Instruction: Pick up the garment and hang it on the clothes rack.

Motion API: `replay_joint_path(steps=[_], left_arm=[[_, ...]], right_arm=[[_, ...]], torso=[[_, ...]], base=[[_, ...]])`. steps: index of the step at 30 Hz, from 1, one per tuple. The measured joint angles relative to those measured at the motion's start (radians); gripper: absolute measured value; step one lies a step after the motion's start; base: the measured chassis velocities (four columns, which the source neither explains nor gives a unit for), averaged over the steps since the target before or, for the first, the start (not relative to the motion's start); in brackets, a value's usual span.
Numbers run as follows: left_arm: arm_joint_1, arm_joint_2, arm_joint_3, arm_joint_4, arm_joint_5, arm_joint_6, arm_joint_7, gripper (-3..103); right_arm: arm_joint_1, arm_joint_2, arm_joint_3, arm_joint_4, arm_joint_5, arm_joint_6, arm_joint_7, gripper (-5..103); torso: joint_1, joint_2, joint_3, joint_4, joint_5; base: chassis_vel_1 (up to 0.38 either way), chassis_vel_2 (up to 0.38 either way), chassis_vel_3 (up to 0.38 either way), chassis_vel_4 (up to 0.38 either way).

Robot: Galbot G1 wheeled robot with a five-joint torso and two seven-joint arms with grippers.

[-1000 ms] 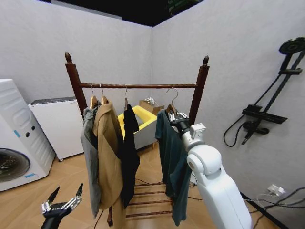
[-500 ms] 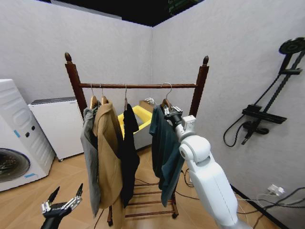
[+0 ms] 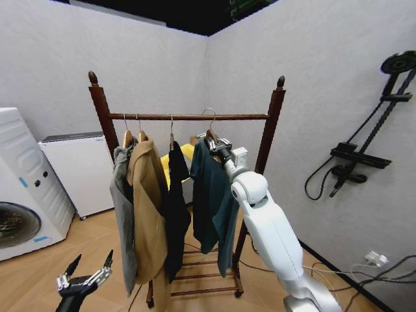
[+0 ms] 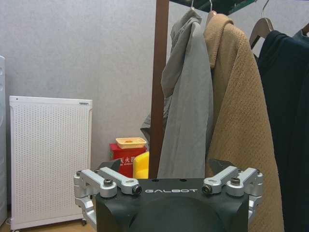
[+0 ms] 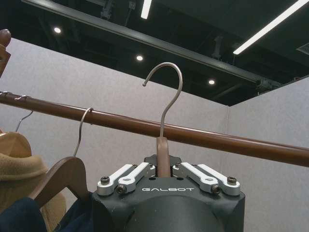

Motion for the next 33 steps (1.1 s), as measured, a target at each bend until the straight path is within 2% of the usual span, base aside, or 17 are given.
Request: replay_joint_path(steps=[12, 17, 33], left_arm=[[0.000, 0.000, 0.000, 0.000, 0.000, 0.000, 0.000, 100], [0.000, 0.000, 0.000, 0.000, 0.000, 0.000, 0.000, 100], [0.000, 0.000, 0.000, 0.000, 0.000, 0.000, 0.000, 100]], right_arm=[[0.083, 0.067, -0.048, -0.110, -0.020, -0.059, 0.081, 9], [0.084, 0.097, -0.046, -0.158, -0.020, -0.056, 0.111, 9], [0.097, 0.169, -0.048, -0.242, -0.052, -0.033, 0.129, 9]], torso=[[0.000, 0.000, 0.000, -0.0001, 0.0001], [0.000, 0.000, 0.000, -0.0001, 0.0000], [0.000, 0.000, 0.000, -0.0001, 0.0000]], base=[[0.000, 0.000, 0.000, 0.000], [0.000, 0.000, 0.000, 0.000], [0.000, 0.000, 0.000, 0.000]])
